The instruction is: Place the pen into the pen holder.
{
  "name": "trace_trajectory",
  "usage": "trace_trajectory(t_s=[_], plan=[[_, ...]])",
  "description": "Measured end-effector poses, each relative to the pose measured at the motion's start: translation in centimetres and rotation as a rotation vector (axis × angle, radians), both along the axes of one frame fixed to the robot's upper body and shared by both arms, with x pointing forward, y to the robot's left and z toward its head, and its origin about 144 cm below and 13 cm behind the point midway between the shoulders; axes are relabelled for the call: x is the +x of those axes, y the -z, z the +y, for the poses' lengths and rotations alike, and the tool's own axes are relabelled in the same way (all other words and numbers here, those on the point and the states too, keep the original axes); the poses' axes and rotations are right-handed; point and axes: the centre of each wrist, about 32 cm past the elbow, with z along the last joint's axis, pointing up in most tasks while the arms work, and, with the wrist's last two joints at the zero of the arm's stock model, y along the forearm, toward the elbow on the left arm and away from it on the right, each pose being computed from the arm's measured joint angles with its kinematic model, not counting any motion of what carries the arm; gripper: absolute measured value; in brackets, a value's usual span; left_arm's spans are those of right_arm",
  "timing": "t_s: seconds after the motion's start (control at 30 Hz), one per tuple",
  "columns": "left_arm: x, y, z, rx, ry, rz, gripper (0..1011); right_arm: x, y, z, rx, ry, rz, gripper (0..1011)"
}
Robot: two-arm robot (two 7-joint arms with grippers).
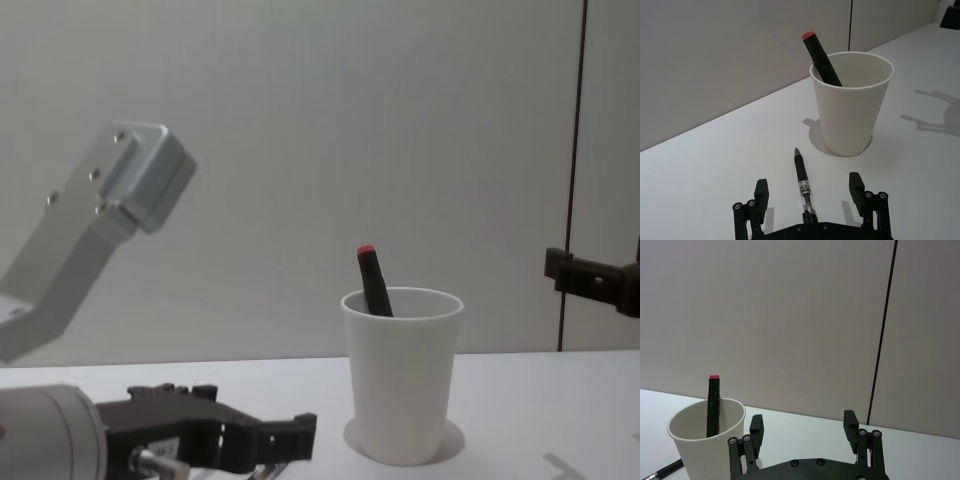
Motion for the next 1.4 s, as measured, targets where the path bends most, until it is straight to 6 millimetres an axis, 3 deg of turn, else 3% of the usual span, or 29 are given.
trace_trajectory(t_s=[0.87,1.4], plan=[[-0.8,1.8,0.6,0.028,0.016,0.041,1001,0.0,0.0,0.0,0.000,0.000,0.000,1001],[-0.5,1.6,0.7,0.033,0.015,0.047,1001,0.0,0.0,0.0,0.000,0.000,0.000,1002]])
